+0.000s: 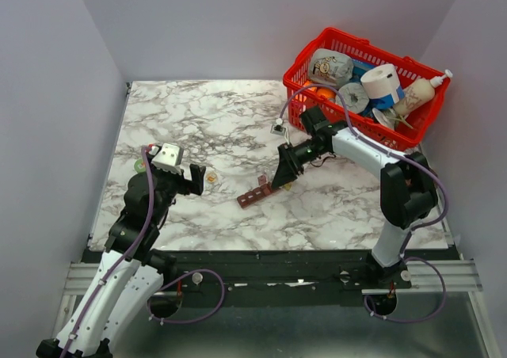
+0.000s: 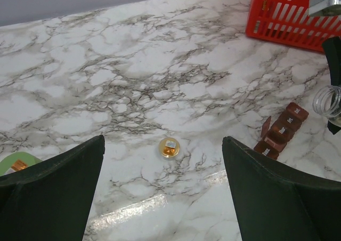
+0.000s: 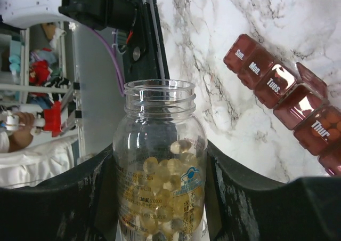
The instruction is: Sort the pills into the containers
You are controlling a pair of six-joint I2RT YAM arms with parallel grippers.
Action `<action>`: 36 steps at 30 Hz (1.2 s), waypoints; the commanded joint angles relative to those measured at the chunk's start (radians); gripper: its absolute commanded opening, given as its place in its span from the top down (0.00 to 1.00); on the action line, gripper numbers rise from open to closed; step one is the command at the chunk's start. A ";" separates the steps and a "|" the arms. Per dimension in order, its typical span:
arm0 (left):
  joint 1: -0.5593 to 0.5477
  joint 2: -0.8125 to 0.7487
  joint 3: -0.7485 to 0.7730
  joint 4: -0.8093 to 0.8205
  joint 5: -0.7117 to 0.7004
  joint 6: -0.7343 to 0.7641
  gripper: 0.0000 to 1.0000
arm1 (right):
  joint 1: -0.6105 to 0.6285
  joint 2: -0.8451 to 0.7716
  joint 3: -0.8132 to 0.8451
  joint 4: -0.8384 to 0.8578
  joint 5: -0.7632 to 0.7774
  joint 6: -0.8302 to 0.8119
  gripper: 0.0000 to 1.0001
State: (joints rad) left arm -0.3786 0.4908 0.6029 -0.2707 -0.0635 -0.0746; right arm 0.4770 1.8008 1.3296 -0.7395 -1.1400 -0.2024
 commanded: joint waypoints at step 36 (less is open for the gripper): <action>0.007 0.011 -0.008 0.027 0.057 0.010 0.01 | -0.046 0.068 0.071 0.021 -0.092 0.037 0.91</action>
State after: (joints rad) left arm -0.3786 0.4988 0.5995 -0.2699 -0.0326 -0.0750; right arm 0.4366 1.8538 1.3327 -0.6083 -1.2903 -0.0093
